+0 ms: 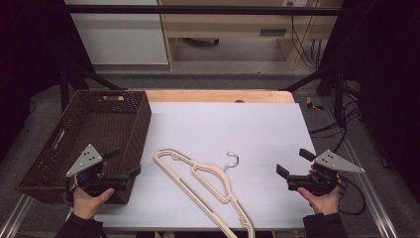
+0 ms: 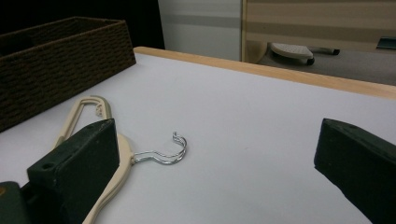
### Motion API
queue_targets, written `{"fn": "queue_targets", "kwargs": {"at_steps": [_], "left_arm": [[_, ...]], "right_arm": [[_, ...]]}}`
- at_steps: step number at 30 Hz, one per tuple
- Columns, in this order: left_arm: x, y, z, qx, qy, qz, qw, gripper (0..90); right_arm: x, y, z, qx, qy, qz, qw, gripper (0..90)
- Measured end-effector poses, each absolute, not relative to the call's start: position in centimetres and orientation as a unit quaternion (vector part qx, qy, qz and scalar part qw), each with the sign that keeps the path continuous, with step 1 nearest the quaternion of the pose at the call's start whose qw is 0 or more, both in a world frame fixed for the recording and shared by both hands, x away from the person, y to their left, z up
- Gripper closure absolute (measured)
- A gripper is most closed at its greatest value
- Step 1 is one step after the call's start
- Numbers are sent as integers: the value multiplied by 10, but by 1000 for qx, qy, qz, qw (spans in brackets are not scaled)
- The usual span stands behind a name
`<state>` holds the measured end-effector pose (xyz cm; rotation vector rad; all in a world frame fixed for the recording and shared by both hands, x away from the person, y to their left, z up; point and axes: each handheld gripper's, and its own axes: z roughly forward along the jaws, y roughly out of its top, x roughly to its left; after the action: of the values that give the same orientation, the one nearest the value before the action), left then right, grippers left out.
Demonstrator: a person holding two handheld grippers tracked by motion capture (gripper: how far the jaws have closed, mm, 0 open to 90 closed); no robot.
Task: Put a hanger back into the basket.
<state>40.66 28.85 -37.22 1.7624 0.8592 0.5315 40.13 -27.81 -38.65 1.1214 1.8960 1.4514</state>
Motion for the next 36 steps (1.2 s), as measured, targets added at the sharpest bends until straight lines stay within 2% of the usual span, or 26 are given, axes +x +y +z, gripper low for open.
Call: {"fn": "queue_targets", "kwargs": {"at_steps": [12, 26, 36], "left_arm": [[408, 294, -371, 738, 364, 229, 520, 53], [409, 295, -372, 744, 364, 233, 510, 55], [408, 295, -371, 743, 363, 236, 510, 56]], "right_arm": [[403, -255, -384, 407, 728, 500, 233, 21], [404, -213, -394, 393, 788, 439, 180, 57], [403, -182, -412, 372, 831, 393, 131, 169]]}}
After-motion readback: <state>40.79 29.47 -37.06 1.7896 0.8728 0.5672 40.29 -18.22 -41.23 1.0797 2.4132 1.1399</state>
